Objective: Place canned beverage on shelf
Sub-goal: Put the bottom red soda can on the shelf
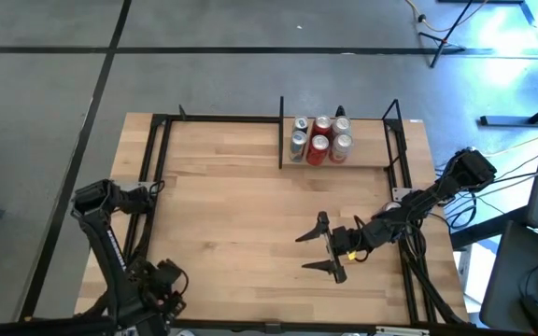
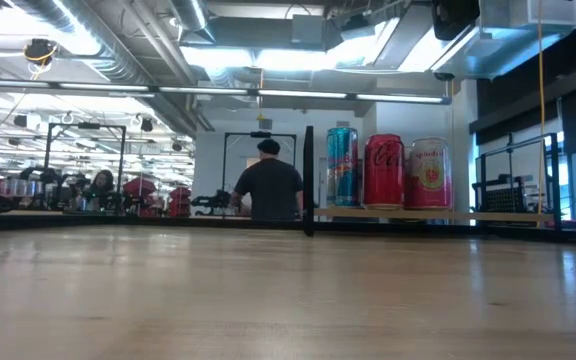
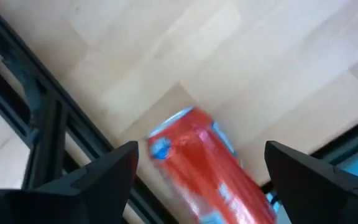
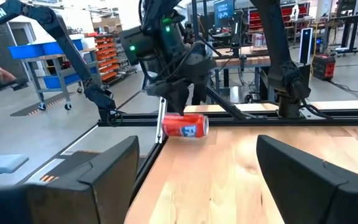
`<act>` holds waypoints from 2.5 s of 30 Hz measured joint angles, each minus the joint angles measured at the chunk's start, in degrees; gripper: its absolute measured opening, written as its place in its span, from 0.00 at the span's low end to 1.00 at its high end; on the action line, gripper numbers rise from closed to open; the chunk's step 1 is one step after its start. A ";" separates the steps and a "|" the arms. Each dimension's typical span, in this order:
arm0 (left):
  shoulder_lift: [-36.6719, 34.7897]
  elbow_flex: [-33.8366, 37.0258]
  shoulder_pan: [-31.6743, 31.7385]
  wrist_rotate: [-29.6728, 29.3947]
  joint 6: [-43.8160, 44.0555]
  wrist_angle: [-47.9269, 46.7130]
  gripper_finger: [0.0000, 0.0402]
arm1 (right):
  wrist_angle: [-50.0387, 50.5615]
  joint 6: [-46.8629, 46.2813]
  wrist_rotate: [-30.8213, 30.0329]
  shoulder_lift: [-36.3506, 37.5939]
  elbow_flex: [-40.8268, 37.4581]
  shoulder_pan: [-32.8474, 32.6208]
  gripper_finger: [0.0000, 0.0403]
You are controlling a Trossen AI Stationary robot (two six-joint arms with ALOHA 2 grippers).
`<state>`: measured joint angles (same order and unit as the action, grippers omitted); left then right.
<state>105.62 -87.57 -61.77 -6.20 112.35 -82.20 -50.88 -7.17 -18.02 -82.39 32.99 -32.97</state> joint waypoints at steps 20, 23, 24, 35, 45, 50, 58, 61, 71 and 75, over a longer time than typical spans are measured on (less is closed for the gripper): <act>9.89 -1.64 -2.65 1.32 17.42 8.96 0.84 | 1.37 -0.01 -1.43 0.00 0.00 -0.01 0.76; 10.52 0.02 -1.97 1.18 17.34 10.90 0.84 | 1.36 -0.02 -1.97 0.00 0.00 0.00 0.76; 10.50 1.31 -1.85 1.22 17.36 12.88 0.84 | 1.38 -0.02 -1.95 0.00 0.00 0.00 0.76; 10.50 8.31 0.21 0.60 7.63 22.81 0.68 | 1.84 -0.03 -1.96 0.02 0.02 0.00 0.76; 10.78 3.73 3.28 -32.97 -16.87 27.37 0.64 | 3.70 -3.04 0.53 2.07 0.09 -2.95 0.76; 10.78 6.76 8.40 -47.29 -34.61 39.71 0.64 | 7.67 -1.37 0.04 1.61 0.07 -3.87 0.76; 10.78 17.29 21.57 -41.06 -69.10 75.99 0.64 | 9.01 1.77 2.19 -2.17 0.02 -3.82 0.76; 10.78 22.95 26.43 -33.77 -79.92 94.11 0.64 | 9.41 3.01 2.51 -3.41 0.00 -3.81 0.76; 14.18 35.52 36.78 -9.50 -102.30 138.42 0.64 | 10.67 4.70 5.92 -3.76 -0.07 -3.80 0.76; 19.52 34.84 38.53 -6.14 -104.08 142.66 0.64 | 11.29 6.02 3.99 -3.76 -0.11 -3.76 0.76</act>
<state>125.13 -52.73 -23.24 -12.35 8.27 60.46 -39.59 -1.15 -14.03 -86.15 32.88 -36.73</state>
